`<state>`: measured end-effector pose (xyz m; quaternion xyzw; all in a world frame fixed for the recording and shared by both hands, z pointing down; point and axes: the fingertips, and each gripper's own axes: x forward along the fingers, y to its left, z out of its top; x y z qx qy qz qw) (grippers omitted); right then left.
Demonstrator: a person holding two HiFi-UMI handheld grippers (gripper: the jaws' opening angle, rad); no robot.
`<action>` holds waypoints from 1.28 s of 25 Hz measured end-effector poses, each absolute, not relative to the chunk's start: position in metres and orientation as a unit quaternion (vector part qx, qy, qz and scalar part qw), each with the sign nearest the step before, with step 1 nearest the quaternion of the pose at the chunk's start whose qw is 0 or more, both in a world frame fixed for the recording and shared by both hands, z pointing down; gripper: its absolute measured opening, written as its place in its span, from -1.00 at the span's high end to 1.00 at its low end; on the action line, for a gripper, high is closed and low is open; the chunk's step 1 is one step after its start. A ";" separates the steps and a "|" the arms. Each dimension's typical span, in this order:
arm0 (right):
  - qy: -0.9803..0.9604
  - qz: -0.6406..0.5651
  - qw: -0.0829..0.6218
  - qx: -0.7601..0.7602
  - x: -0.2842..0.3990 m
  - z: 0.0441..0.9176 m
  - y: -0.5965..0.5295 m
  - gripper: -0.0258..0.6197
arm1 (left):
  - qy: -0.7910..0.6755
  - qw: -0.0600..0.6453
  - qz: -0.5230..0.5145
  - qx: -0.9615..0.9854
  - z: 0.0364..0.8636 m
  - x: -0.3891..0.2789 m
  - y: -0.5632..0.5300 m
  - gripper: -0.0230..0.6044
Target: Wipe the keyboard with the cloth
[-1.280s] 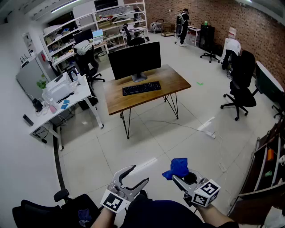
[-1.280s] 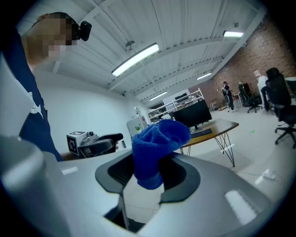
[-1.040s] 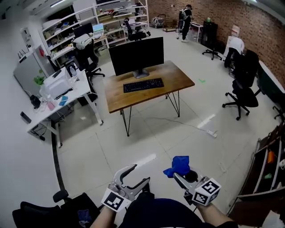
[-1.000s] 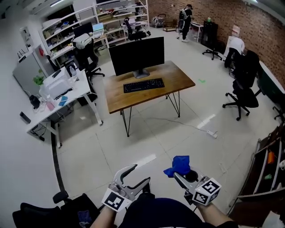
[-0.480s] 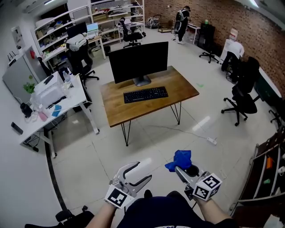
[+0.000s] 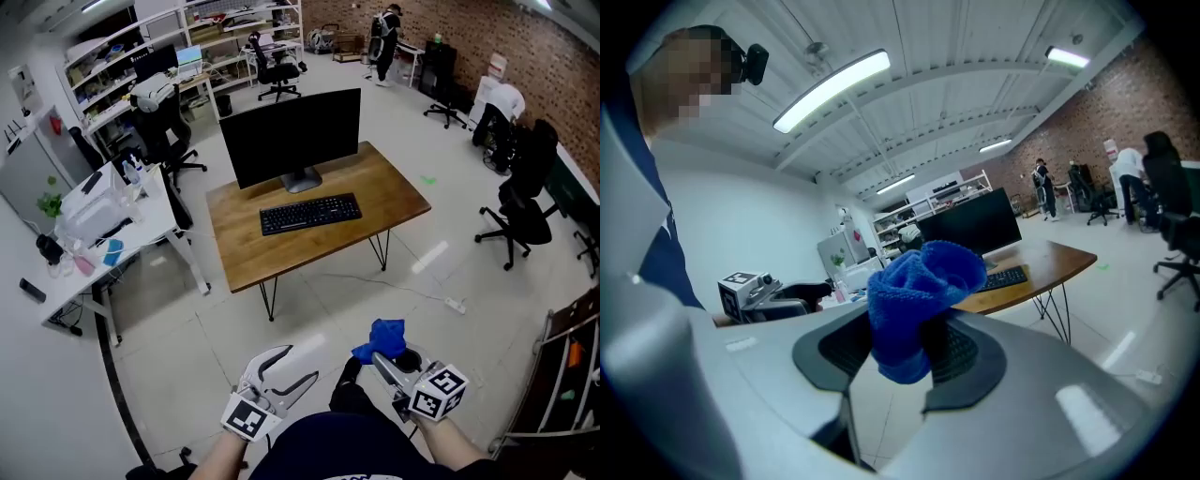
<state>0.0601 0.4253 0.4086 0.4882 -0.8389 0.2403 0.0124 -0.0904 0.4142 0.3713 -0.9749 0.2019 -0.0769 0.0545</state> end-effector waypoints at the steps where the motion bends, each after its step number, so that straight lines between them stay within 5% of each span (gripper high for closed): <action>1: -0.840 0.243 0.012 0.486 0.065 0.413 0.410 0.42 | 0.206 0.053 -0.079 -0.974 0.374 -0.087 0.400 0.10; 16: -0.876 0.244 0.047 0.413 0.161 0.436 0.152 0.42 | 0.291 0.012 -0.116 -0.950 0.378 0.003 0.141 0.09; 32: -0.832 0.267 0.143 0.464 0.199 0.519 -0.021 0.42 | 0.333 -0.049 -0.247 -0.909 0.547 -0.071 -0.061 0.03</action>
